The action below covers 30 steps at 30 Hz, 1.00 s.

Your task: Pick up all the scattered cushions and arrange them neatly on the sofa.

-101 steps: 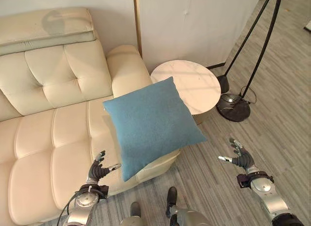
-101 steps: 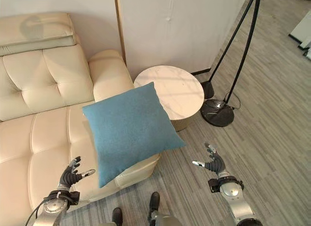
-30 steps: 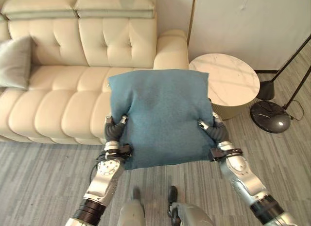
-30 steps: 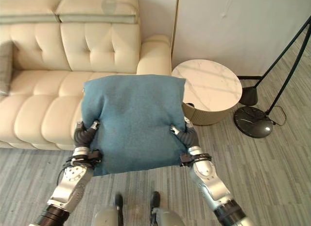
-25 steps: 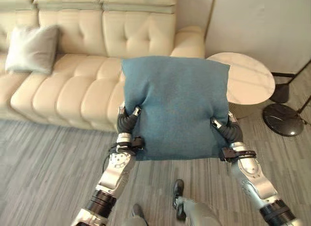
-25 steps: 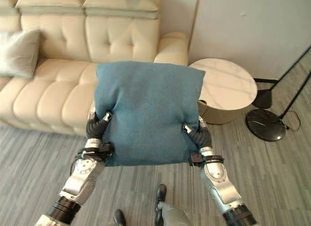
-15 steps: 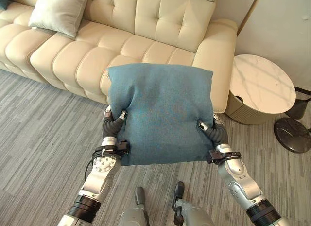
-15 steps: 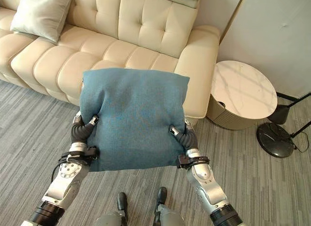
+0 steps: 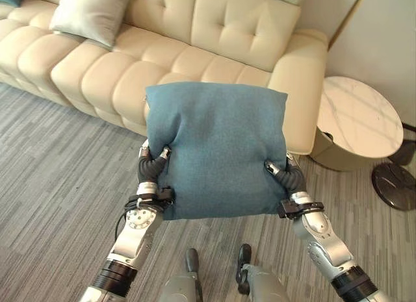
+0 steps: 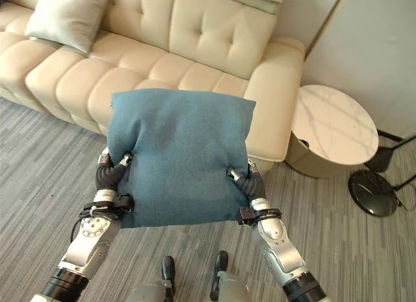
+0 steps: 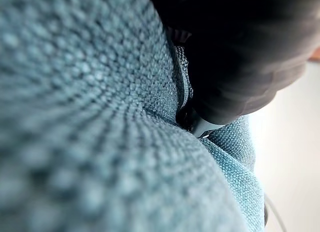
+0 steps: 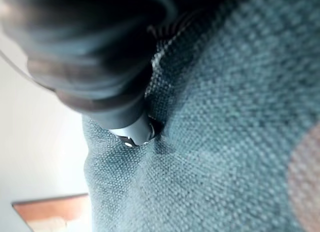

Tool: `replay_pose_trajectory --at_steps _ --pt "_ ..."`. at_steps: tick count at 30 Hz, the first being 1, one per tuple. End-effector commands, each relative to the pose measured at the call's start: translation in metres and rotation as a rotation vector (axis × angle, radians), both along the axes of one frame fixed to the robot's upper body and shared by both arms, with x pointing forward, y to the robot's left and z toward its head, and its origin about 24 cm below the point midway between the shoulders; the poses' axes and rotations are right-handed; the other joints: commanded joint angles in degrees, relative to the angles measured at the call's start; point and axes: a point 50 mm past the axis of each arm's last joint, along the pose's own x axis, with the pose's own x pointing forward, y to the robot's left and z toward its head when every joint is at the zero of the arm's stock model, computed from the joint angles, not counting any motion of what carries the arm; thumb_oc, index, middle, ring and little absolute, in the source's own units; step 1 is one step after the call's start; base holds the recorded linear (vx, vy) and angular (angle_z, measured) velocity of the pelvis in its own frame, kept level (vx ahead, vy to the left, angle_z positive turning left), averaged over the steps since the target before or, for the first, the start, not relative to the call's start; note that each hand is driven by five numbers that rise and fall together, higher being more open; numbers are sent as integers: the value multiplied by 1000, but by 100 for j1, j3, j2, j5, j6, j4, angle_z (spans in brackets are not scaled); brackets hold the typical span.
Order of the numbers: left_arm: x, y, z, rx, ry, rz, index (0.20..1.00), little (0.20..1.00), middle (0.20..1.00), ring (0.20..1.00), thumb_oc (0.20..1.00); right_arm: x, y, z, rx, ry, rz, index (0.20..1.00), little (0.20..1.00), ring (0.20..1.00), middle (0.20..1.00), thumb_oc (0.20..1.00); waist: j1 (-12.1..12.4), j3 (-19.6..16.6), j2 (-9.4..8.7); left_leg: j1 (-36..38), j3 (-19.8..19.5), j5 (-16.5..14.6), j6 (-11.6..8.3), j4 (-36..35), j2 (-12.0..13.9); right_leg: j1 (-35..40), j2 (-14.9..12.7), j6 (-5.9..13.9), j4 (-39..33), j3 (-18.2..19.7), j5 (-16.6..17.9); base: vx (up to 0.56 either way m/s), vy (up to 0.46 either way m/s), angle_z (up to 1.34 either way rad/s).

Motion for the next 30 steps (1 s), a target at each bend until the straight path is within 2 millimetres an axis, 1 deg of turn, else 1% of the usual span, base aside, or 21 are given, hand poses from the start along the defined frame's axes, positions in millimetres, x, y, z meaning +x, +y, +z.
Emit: replay_pose_trajectory --at_steps 1,2,4,7,8,10,11,12,15,18,19,20,21,22,23,24,25,27,28,29,30 --pt "1 -57 58 6 -323 -268 200 200 200 200 200 -8 60 68 188 -341 310 200 200 200 200 200 -157 2 82 590 -288 -669 -285 153 -170 257 362 116 -682 27 29 182 0 61" --pt "1 -57 58 5 -323 -268 200 200 200 200 200 -8 60 68 188 -341 310 200 200 200 200 200 -165 9 96 606 -299 -678 -288 148 -158 281 373 116 -696 13 27 280 -3 64" --pt "3 -56 57 13 -324 -262 200 200 200 200 200 -7 59 67 183 -331 312 200 200 200 200 200 -261 -8 94 920 -496 -841 -326 77 -275 65 321 236 -1277 -196 354 323 -63 57" --pt "2 -56 57 11 -325 -263 200 200 200 200 200 -7 59 66 180 -331 315 200 200 200 200 200 -288 -17 109 999 -537 -888 -320 79 -289 33 308 245 -1349 -282 406 250 -56 47" --pt "1 -55 55 9 -318 -262 200 200 200 200 200 -7 59 63 173 -319 326 200 200 200 200 200 -371 -59 127 1277 -650 -1044 -314 75 -307 -52 276 276 -1360 -409 501 381 -108 40" --pt "0 -55 52 -2 -306 -263 200 200 200 200 200 -8 58 61 175 -308 329 200 200 200 200 200 -399 -146 107 1513 -718 -1209 -322 64 -334 60 212 240 -1433 -531 527 512 -173 39" --pt "-3 -55 46 -18 -285 -256 200 200 200 200 200 -11 58 58 173 -300 339 200 200 200 200 200 -465 -278 151 1704 -737 -1228 -400 136 -281 246 253 124 -1424 -515 578 408 -147 12" --pt "-3 -55 46 -18 -284 -256 200 200 200 200 200 -11 58 58 173 -299 339 200 200 200 200 200 -466 -278 159 1712 -737 -1233 -403 136 -273 256 261 124 -1428 -518 577 402 -151 -10" --pt "-5 -52 43 -31 -271 -253 200 200 200 200 200 -11 55 54 153 -283 346 200 200 200 200 200 -519 -367 260 1669 -595 -711 -766 739 -43 593 438 -26 -1431 -501 518 294 -165 -6" --pt "-4 -49 42 -40 -268 -243 200 200 200 200 200 -11 47 52 120 -277 334 200 200 200 200 200 -553 -412 263 1292 -358 -77 -1037 1750 188 869 531 -236 -1387 -442 248 267 -129 -11" --pt "-4 -48 42 -51 -266 -236 200 200 200 200 200 -10 44 49 112 -265 321 200 200 200 200 200 -572 -439 247 1224 -217 15 -1031 1895 282 965 540 -293 -1384 -407 145 261 -79 -22" --pt "-3 -49 42 -52 -264 -237 200 200 200 200 200 -10 42 48 100 -263 311 200 200 200 200 200 -574 -447 214 1103 -75 -54 -957 1973 351 1060 527 -312 -1384 -353 56 273 -57 -46" --pt "-3 -51 42 -50 -261 -244 200 200 200 200 200 -9 38 49 87 -268 297 200 200 200 200 200 -552 -443 165 878 84 -251 -837 1979 392 1164 505 -302 -1393 -268 -22 278 -27 -57" --pt "-2 -52 43 -52 -265 -248 200 200 200 200 200 -8 35 51 77 -275 285 200 200 200 200 200 -539 -439 106 692 250 -465 -735 1817 461 1264 446 -256 -1406 -204 -62 324 41 -47" --pt "-1 -54 45 -53 -274 -253 200 200 200 200 200 -8 31 55 63 -297 261 200 200 200 200 200 -546 -439 27 388 393 -608 -682 1349 565 1376 351 -201 -1422 -134 -138 239 55 -17" --pt "-1 -54 45 -53 -274 -253 200 200 200 200 200 -8 31 55 63 -297 260 200 200 200 200 200 -525 -431 26 413 411 -620 -679 1339 565 1384 351 -195 -1414 -117 -152 209 84 -4" --pt "0 -55 46 -51 -276 -257 200 200 200 200 200 -7 30 55 61 -298 254 200 200 200 200 200 -503 -416 11 236 397 -523 -709 1136 607 1446 343 -190 -1407 -67 -170 147 87 -21" --pt "0 -55 47 -51 -281 -248 200 200 200 200 200 -6 27 55 60 -302 223 200 200 200 200 200 -396 -376 37 -8 231 -10 -858 568 799 1662 387 -185 -1413 106 -289 281 165 -39" --pt "1 -55 47 -59 -279 -240 200 200 200 200 200 -5 23 53 56 -297 190 200 200 200 200 200 -349 -360 74 -132 11 296 -954 310 955 1795 401 -182 -1351 275 -383 338 235 -33" --pt "1 -55 46 -65 -278 -236 200 200 200 200 200 -4 22 52 51 -294 178 200 200 200 200 200 -336 -376 106 -181 -81 422 -1002 198 1034 1870 390 -159 -1340 334 -434 239 187 -80" --pt "1 -55 46 -65 -278 -236 200 200 200 200 200 -4 22 52 50 -294 178 200 200 200 200 200 -331 -368 104 -157 -75 428 -1006 178 1033 1880 389 -160 -1336 338 -441 189 181 -96"
